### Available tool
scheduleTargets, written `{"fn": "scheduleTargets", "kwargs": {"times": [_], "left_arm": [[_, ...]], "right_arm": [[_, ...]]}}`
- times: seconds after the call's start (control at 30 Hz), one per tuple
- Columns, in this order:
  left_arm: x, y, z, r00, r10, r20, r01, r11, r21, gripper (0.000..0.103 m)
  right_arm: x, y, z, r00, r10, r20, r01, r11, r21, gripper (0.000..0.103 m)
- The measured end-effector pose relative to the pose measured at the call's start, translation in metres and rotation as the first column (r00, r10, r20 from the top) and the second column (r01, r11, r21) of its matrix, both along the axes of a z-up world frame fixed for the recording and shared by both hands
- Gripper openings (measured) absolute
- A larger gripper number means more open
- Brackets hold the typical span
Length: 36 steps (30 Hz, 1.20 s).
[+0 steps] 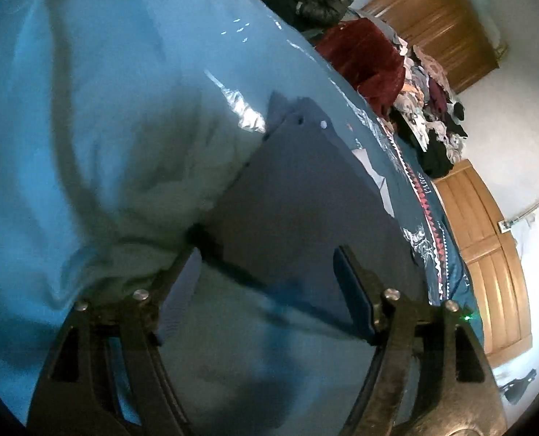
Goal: Fold large clothes
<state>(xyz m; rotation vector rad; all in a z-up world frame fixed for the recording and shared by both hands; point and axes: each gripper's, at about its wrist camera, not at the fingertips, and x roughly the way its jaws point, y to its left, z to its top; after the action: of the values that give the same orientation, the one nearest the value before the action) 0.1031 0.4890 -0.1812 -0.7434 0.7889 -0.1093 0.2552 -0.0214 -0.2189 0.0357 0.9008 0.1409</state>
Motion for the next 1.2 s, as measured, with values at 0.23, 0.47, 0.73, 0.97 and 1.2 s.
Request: {"fn": "scheduleTargets", "kwargs": {"times": [0.23,0.47,0.73,0.97,1.2], "left_arm": [[0.015,-0.006,-0.013,1.0,0.008,-0.015,-0.008,1.0,-0.022,0.026],[0.027,0.002,-0.019,1.0,0.025,0.016,-0.023,0.997,-0.074,0.034],[0.038,0.003,-0.027,0.999,-0.037,-0.006,0.036,0.992,-0.125,0.009],[0.035,0.005,-0.029,1.0,-0.028,0.005,0.028,0.989,-0.146,0.011],[0.042,0.002,-0.028,0.998,-0.052,0.024,0.055,0.985,-0.164,0.033]], "right_arm": [[0.0,0.0,0.0,1.0,0.0,0.0,0.0,1.0,0.0,0.103],[0.0,0.0,0.0,1.0,-0.001,0.0,0.001,1.0,-0.001,0.103],[0.0,0.0,0.0,1.0,-0.001,0.0,0.001,1.0,-0.001,0.103],[0.009,0.001,-0.001,1.0,0.016,-0.018,-0.016,1.0,-0.002,0.103],[0.007,0.0,-0.001,1.0,0.014,-0.005,-0.014,1.0,0.005,0.103]]}}
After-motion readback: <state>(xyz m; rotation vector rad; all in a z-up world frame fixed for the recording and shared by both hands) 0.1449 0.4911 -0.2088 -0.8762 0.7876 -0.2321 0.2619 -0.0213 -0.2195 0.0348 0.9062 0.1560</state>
